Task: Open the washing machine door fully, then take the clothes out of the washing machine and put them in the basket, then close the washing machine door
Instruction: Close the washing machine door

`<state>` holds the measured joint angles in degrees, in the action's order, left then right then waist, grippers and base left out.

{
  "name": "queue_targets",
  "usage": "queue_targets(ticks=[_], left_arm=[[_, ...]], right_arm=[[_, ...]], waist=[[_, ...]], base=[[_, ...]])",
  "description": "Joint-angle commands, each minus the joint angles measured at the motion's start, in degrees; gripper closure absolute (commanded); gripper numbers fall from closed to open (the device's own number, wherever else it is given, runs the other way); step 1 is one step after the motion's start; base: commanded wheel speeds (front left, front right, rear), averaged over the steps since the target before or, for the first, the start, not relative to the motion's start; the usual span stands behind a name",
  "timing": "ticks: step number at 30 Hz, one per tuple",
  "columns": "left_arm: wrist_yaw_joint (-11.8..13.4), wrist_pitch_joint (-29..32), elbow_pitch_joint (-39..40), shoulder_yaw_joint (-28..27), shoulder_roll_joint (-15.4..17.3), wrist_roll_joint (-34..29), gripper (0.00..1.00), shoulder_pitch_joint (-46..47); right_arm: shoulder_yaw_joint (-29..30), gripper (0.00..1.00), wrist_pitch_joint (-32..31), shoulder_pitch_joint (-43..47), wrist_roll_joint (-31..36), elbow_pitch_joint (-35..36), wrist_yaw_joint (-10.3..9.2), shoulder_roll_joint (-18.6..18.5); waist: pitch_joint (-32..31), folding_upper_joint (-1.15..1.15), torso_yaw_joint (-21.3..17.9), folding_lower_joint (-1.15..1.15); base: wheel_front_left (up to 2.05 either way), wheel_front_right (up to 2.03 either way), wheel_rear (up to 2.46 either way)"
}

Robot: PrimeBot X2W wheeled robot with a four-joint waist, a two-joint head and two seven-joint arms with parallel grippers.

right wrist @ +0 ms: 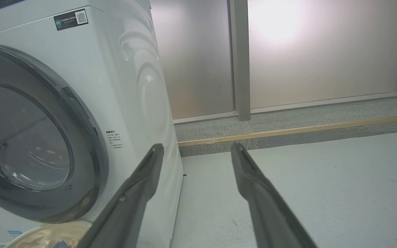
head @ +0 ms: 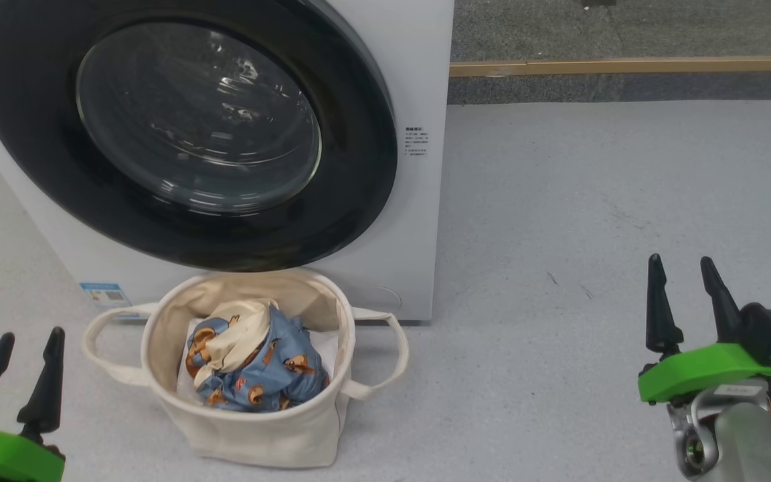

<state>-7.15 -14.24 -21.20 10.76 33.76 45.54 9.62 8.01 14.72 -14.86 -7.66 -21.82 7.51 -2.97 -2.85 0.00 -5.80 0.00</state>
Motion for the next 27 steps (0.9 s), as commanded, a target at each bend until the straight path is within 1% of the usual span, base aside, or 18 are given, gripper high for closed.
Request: queue_targets(ticks=[1, 27], left_arm=[[-0.31, -0.58, 0.87, -2.46, 2.43, -0.18, 0.0, 3.06], [-0.34, -0.74, -0.92, -0.84, 3.27, -0.32, 0.0, 5.07]], right_arm=[[-1.41, 0.0, 0.28, -1.48, -0.15, 2.24, -0.02, 0.09], [-2.16, 0.0, 0.28, -1.35, -0.58, 1.6, -0.02, 0.1]], waist=[[0.02, 0.0, 0.04, 0.0], [0.02, 0.0, 0.32, 0.0]], base=[[0.0, 0.0, 0.0], [0.0, 0.0, 0.0]])
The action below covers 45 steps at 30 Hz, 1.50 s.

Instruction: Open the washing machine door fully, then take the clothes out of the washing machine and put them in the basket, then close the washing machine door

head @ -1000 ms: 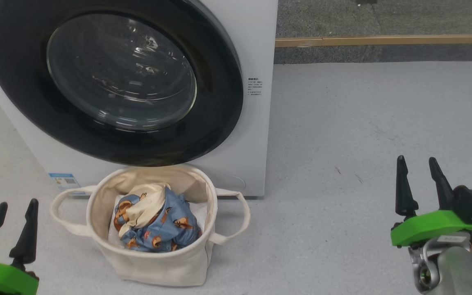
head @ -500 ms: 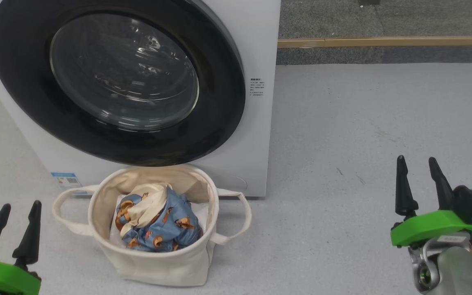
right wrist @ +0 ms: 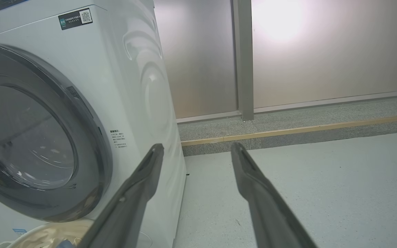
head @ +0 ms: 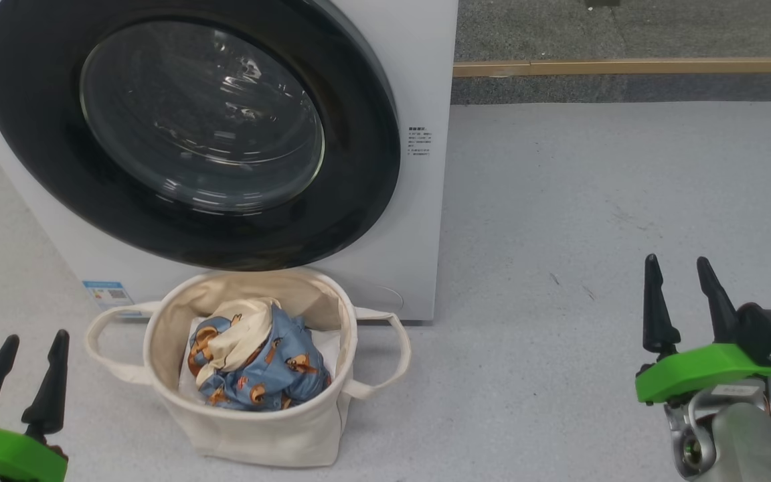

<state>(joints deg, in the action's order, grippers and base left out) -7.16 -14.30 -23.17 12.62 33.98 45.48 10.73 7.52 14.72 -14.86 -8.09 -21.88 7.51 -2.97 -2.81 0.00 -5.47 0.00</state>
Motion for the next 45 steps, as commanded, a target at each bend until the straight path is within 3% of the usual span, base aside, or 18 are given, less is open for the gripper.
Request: queue_targets(ticks=[1, 29, 30, 36, 42, 45], left_arm=[[-0.33, -0.69, 0.98, -2.86, 2.95, -0.09, 0.0, 3.97], [-0.33, -0.57, 0.72, -3.04, 2.55, -0.66, 0.0, 4.24], [0.0, 0.0, -0.34, -0.23, -0.02, -0.5, 1.0, 0.16], [0.09, 0.13, -3.67, 2.27, -5.44, -0.39, 1.0, -3.79], [0.07, 1.12, -3.01, 1.25, -6.66, 1.89, 1.0, -3.86], [0.06, 1.62, -2.69, 0.74, -7.28, 3.03, 1.0, -3.93]], right_arm=[[-1.71, 0.0, 0.28, -1.34, -0.14, 1.66, -0.02, 0.1], [-4.94, 0.0, 0.28, -1.18, 0.68, 2.65, -0.02, 0.1], [-3.38, 1.0, 0.0, 0.0, 0.44, 0.45, 0.0, 0.01], [-3.31, 1.0, -0.1, 4.17, 0.26, -4.8, 0.0, 0.66], [-2.97, 1.0, -1.33, 4.24, -3.75, -4.34, 0.0, 0.63], [-3.0, 1.0, -1.77, 4.47, -5.81, -3.96, 0.0, 0.62]], waist=[[-0.02, 0.0, -0.02, 0.0], [0.42, 0.0, 0.56, 0.0], [0.43, 0.0, 0.57, 0.0], [0.45, 0.0, 0.65, 0.0], [0.45, 0.0, 0.88, -0.13], [0.53, 0.0, 1.0, -0.06]], base=[[0.0, 0.0, 0.0], [0.0, 0.0, 0.0], [0.0, 0.0, 0.0], [0.0, 0.0, 0.0], [0.0, 0.0, 0.0], [0.0, 0.0, 0.0]])
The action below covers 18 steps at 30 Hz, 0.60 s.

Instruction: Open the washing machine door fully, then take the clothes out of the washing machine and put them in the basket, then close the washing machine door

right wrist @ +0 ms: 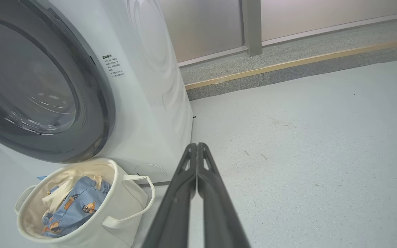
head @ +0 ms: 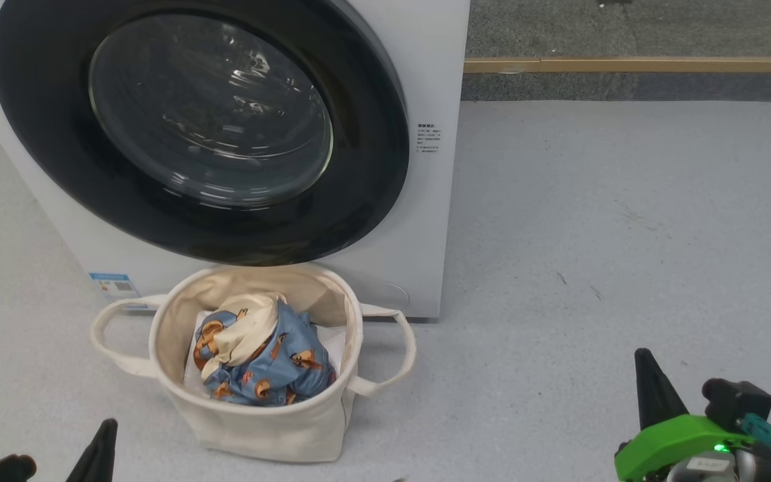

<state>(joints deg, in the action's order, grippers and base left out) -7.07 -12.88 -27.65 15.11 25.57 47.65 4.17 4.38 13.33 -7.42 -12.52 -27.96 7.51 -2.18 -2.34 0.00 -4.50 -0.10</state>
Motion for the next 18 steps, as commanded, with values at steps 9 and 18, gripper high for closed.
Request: queue_targets(ticks=[9, 18], left_arm=[[-0.06, 1.67, 2.67, -3.28, -0.71, 4.26, 1.0, 2.65], [-0.09, 2.98, 3.48, -4.64, -2.34, 7.27, 1.0, 2.61]], right_arm=[[0.16, 1.0, -1.76, -2.6, -7.5, 3.12, 0.0, -0.21], [0.29, 1.0, -3.09, -2.3, -12.89, 3.95, 0.0, -0.25]], waist=[[0.34, 0.0, 0.38, 0.1], [0.5, 0.0, 0.69, 0.1]], base=[[0.0, 0.0, 0.0], [0.0, 0.0, 0.0]])
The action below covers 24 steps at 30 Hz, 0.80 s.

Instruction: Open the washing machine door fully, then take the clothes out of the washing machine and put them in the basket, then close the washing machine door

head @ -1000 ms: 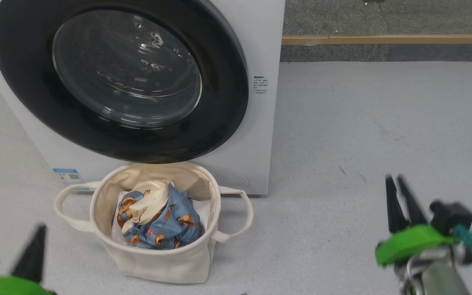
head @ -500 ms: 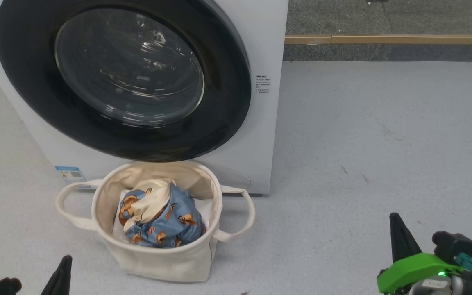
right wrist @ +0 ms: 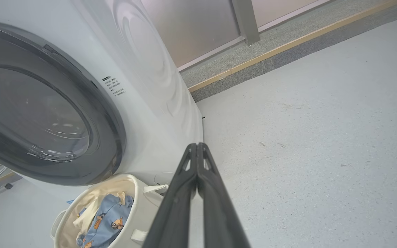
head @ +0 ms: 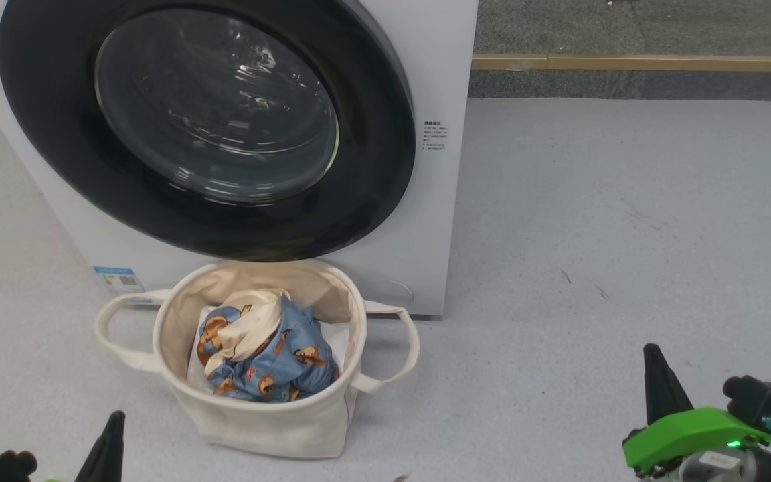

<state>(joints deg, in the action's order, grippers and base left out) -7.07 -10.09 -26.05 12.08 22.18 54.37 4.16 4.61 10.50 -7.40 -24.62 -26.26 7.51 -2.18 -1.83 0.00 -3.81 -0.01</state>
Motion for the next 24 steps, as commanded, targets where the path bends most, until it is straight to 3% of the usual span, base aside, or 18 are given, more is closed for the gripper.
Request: queue_targets(ticks=[1, 24], left_arm=[[-0.09, 0.36, 1.99, -1.78, 0.85, 0.94, 1.0, 2.61], [-0.17, 4.16, 4.34, -5.72, -3.86, 9.61, 1.0, 2.48]], right_arm=[[0.07, 1.0, -0.42, -2.28, -1.47, 2.36, 0.0, -0.25], [0.5, 1.0, -4.31, -1.46, -17.0, 4.68, -0.01, -0.36]], waist=[[0.02, 0.0, 0.04, 0.01], [0.49, 0.0, 0.93, 0.01]], base=[[0.0, 0.0, 0.0], [0.0, 0.0, 0.0]])
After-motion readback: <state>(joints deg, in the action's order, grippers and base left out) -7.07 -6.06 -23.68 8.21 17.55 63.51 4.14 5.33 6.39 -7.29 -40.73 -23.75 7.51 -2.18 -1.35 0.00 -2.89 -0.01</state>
